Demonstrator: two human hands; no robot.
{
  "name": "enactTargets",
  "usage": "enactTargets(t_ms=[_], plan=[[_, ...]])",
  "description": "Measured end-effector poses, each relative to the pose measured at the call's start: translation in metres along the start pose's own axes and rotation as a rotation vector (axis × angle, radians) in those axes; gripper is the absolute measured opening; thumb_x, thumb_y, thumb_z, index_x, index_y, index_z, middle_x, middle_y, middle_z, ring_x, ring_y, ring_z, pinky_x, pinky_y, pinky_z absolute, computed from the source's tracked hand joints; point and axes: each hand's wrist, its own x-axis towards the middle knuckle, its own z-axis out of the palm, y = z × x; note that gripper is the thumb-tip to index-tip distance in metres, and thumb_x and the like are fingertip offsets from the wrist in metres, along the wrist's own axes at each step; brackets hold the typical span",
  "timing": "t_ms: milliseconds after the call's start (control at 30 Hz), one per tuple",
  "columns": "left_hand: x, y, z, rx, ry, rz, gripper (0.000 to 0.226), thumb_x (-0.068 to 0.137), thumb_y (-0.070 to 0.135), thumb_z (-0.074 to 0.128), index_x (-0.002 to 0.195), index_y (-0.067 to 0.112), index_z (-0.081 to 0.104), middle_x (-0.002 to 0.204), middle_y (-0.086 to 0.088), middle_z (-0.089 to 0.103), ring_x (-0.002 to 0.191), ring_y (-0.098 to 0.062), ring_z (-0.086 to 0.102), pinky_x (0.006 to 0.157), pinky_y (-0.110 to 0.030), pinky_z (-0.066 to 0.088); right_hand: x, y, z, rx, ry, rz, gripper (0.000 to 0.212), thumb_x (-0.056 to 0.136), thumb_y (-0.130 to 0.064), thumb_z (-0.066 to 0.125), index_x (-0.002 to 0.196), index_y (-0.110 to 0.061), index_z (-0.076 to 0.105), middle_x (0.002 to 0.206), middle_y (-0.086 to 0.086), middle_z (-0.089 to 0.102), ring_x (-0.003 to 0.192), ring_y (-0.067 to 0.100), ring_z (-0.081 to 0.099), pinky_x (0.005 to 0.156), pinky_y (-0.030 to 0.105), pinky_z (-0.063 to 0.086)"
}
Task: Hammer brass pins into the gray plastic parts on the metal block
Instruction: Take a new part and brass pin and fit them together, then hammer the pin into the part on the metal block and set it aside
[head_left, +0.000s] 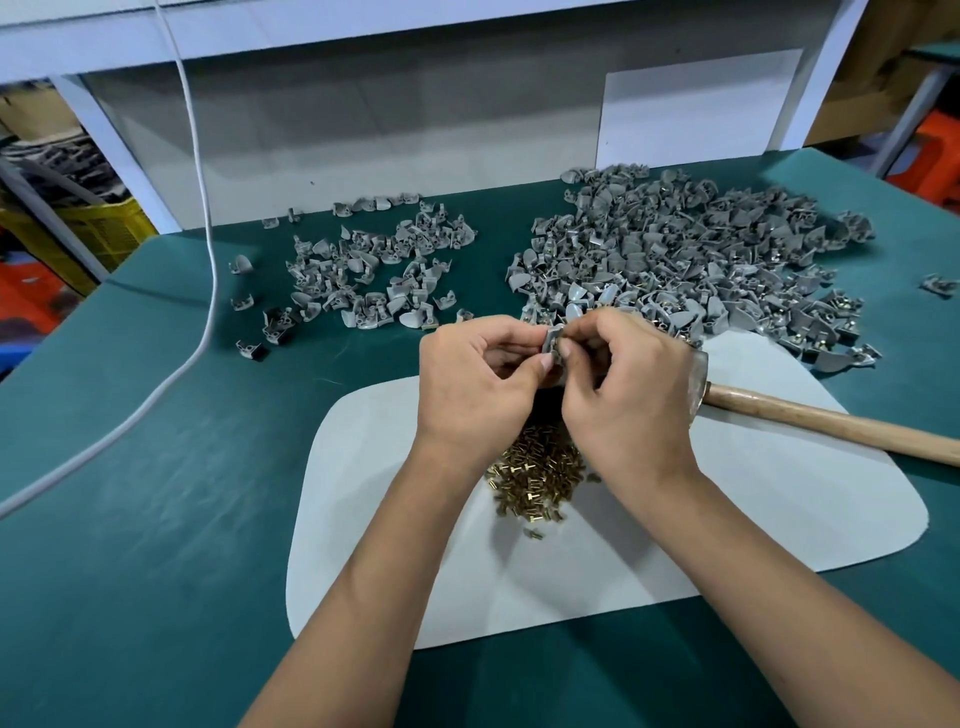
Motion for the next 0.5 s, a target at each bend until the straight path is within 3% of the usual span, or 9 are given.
enactTargets(t_ms=[100, 200, 300, 367, 433, 500], plan=[[0.000, -0.004, 0.001, 0.132, 0.000, 0.071, 0.025, 0.079, -0.005, 0.079, 0.090, 0.017, 0.077, 0.083, 0.003, 0.078, 0.078, -0.012, 0.076, 0.078, -0.032, 0.064, 0.003, -0.001, -0.002, 0.003, -0.038, 0.031, 0.006, 0.085, -0.004, 0.070, 0.086, -0.008, 0.074, 0.083, 0.002, 0.072, 0.078, 0.020, 0.065, 0.073, 0.035, 0.054], [0.000, -0.008, 0.003, 0.185, 0.047, 0.113, 0.024, 0.077, 0.002, 0.081, 0.091, 0.021, 0.076, 0.081, 0.008, 0.076, 0.076, -0.009, 0.075, 0.076, -0.035, 0.064, 0.010, -0.001, -0.014, 0.011, -0.133, 0.002, 0.005, 0.089, -0.010, 0.072, 0.088, -0.011, 0.077, 0.082, -0.002, 0.073, 0.075, 0.011, 0.064, 0.071, 0.019, 0.050], [-0.001, -0.008, 0.001, 0.263, 0.074, 0.098, 0.037, 0.077, 0.009, 0.088, 0.107, 0.025, 0.076, 0.083, 0.011, 0.074, 0.078, -0.005, 0.072, 0.077, -0.028, 0.063, 0.030, 0.012, -0.037, -0.041, -0.315, 0.020, 0.008, 0.094, -0.020, 0.070, 0.091, -0.018, 0.077, 0.081, -0.007, 0.071, 0.074, 0.005, 0.062, 0.067, 0.012, 0.044], [0.000, -0.007, -0.001, 0.279, 0.087, 0.074, 0.042, 0.077, 0.012, 0.089, 0.113, 0.026, 0.071, 0.084, 0.010, 0.072, 0.080, -0.004, 0.072, 0.077, -0.023, 0.061, 0.049, 0.029, -0.058, -0.202, -0.476, 0.093, 0.009, 0.093, -0.017, 0.070, 0.088, -0.023, 0.075, 0.081, -0.010, 0.069, 0.074, 0.000, 0.059, 0.063, 0.011, 0.038], [0.002, -0.006, -0.005, 0.283, 0.096, 0.090, 0.032, 0.081, 0.011, 0.085, 0.107, 0.022, 0.069, 0.087, 0.011, 0.072, 0.084, -0.003, 0.072, 0.080, -0.026, 0.062, 0.061, 0.049, -0.079, -0.419, -0.668, 0.159, 0.015, 0.088, -0.011, 0.070, 0.085, -0.025, 0.069, 0.080, -0.010, 0.067, 0.072, 0.002, 0.057, 0.057, 0.015, 0.037], [0.004, -0.006, -0.009, 0.331, 0.083, 0.132, 0.018, 0.087, 0.010, 0.079, 0.102, 0.018, 0.072, 0.091, 0.011, 0.074, 0.088, -0.005, 0.072, 0.084, -0.033, 0.062, 0.063, 0.062, -0.091, -0.595, -0.814, 0.207, 0.016, 0.084, -0.017, 0.074, 0.086, -0.028, 0.063, 0.081, -0.007, 0.064, 0.071, 0.008, 0.056, 0.054, 0.021, 0.036]])
